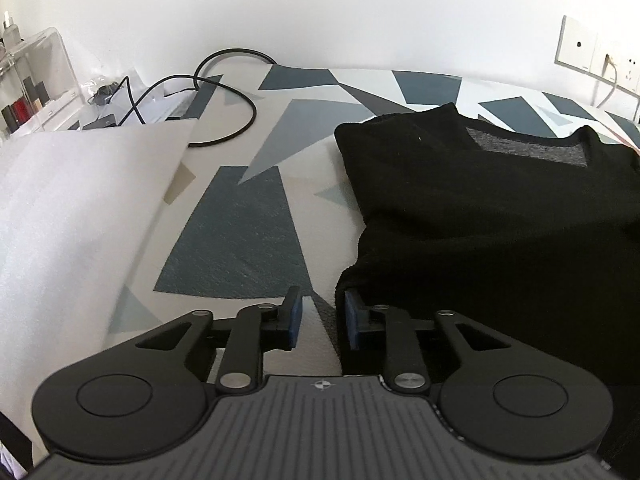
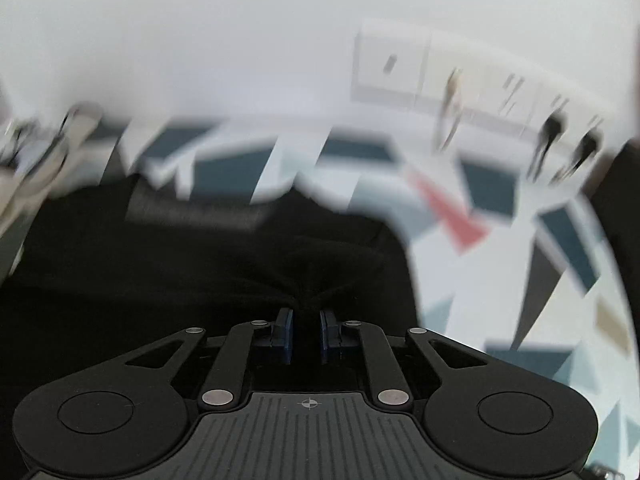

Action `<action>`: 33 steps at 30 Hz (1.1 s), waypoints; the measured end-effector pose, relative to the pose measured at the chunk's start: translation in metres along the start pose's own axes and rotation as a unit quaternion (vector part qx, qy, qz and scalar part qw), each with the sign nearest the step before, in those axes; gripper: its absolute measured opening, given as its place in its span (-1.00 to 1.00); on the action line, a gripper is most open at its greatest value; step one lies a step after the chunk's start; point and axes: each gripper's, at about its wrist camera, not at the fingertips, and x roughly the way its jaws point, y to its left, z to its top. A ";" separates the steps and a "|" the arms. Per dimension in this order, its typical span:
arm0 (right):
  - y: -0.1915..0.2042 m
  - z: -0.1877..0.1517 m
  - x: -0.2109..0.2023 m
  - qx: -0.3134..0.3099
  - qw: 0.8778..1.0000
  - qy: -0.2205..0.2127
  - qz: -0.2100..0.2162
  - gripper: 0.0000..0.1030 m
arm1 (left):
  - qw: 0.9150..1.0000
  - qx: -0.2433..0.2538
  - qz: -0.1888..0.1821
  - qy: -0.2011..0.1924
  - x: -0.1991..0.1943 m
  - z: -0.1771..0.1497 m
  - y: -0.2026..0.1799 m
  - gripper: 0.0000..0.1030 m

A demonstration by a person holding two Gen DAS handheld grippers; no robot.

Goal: Fold clothes

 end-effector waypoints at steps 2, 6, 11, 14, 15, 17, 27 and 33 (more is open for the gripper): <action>0.004 -0.010 0.008 -0.024 0.999 0.035 -0.012 -0.42 | 1.000 0.005 0.005 -0.001 0.000 0.002 -0.003 -0.43; 0.006 -0.012 0.001 -0.016 0.999 0.021 -0.023 -0.02 | 0.999 0.045 0.013 -0.017 -0.003 0.002 -0.016 -0.24; 0.000 0.019 -0.019 0.043 0.998 -0.045 0.020 0.05 | 0.998 0.051 0.001 -0.020 -0.003 -0.002 -0.020 -0.28; 0.011 0.045 -0.019 0.056 0.992 -0.082 0.073 0.05 | 0.998 0.053 -0.011 -0.024 -0.004 -0.006 -0.019 -0.56; 0.017 0.054 -0.015 0.057 0.990 -0.089 0.090 0.04 | 0.998 0.056 -0.013 -0.026 -0.004 -0.006 -0.020 -0.62; 0.044 0.075 -0.001 0.039 0.987 -0.095 0.123 0.02 | 0.997 0.062 -0.014 -0.031 -0.005 -0.008 -0.021 -0.67; 0.220 0.151 0.107 -0.151 0.961 -0.043 0.230 -0.02 | 0.993 0.098 -0.016 -0.063 -0.007 -0.018 -0.026 -0.75; 0.260 0.156 0.136 -0.221 0.945 0.032 0.237 -0.83 | 0.990 0.112 -0.030 -0.081 -0.005 -0.015 -0.024 -0.83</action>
